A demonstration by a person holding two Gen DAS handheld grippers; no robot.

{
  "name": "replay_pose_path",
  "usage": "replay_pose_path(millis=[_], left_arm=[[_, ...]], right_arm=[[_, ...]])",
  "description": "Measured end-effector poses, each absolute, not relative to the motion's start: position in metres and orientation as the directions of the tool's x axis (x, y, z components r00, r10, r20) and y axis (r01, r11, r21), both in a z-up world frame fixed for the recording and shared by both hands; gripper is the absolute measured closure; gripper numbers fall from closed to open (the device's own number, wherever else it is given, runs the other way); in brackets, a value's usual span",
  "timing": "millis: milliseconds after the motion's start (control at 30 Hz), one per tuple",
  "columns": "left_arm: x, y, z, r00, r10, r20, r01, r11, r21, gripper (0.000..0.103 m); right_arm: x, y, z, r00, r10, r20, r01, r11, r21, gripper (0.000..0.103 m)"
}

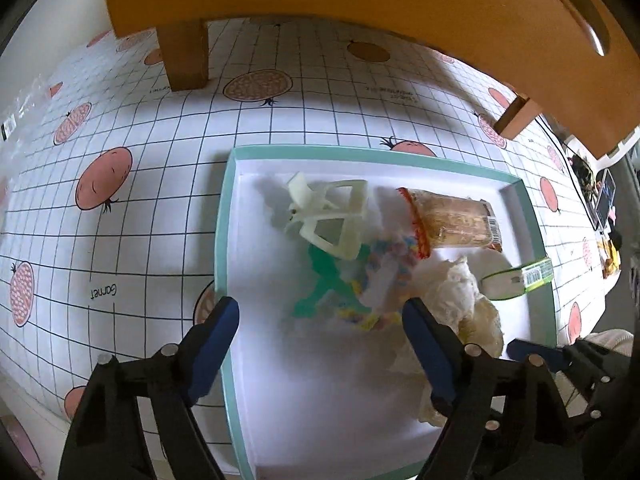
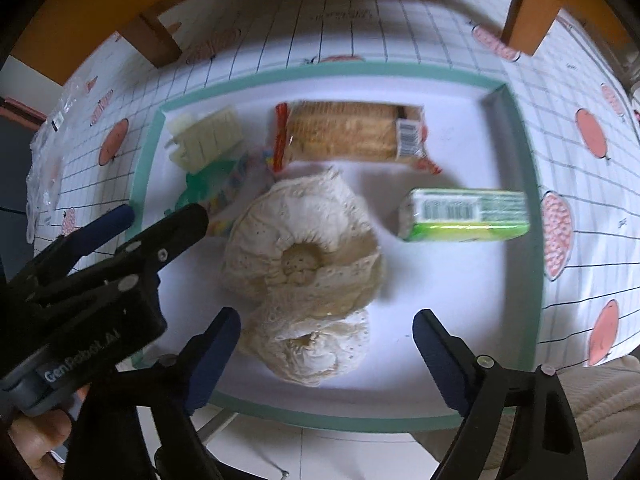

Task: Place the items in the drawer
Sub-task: 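Grasp the green toy figure with the left gripper while the right gripper grasps the lace cloth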

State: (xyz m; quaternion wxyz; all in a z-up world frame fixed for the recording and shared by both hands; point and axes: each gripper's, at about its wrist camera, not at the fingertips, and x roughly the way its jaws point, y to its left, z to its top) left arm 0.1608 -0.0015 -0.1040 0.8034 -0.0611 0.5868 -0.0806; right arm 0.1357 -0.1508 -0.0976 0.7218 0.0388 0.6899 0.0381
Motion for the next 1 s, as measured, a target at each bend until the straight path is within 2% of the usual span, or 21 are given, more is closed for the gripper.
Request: replay_pose_path(millis=[100,333,400,500,567,800,1000], left_arm=[[0.164,0.002,-0.107,0.296,-0.212,-0.931,0.052,0.977,-0.206,0.03],[0.173,0.001,-0.112,0.304,-0.227,-0.925,0.046,0.974,-0.224,0.038],[0.175,0.001,-0.113,0.303,-0.232,-0.924,0.042,0.972,-0.231,0.049],[0.177,0.002,-0.114,0.307,-0.24,-0.921,0.037,0.97,-0.24,0.051],[0.179,0.003,-0.115,0.312,-0.255,-0.915,0.032,0.966,-0.258,0.052],[0.178,0.008,-0.117,0.318,-0.285,-0.904,0.011,0.955,-0.297,0.071],[0.176,0.015,-0.116,0.323,-0.3,-0.898,0.0,0.949,-0.317,0.081]], right_arm=[[0.136,-0.15,-0.105,0.027,0.118,-0.993,0.008,0.993,0.118,0.019],[0.139,-0.148,-0.117,0.019,0.126,-0.992,0.03,0.992,0.126,0.029],[0.14,-0.147,-0.116,0.026,0.118,-0.993,0.023,0.993,0.119,0.035],[0.144,-0.144,-0.116,0.04,0.101,-0.994,0.015,0.995,0.101,0.046],[0.144,-0.143,-0.116,0.046,0.096,-0.994,0.017,0.995,0.097,0.049],[0.147,-0.146,-0.113,0.061,0.096,-0.993,0.036,0.995,0.098,0.059],[0.141,-0.161,-0.109,0.071,0.123,-0.99,0.073,0.989,0.128,0.067]])
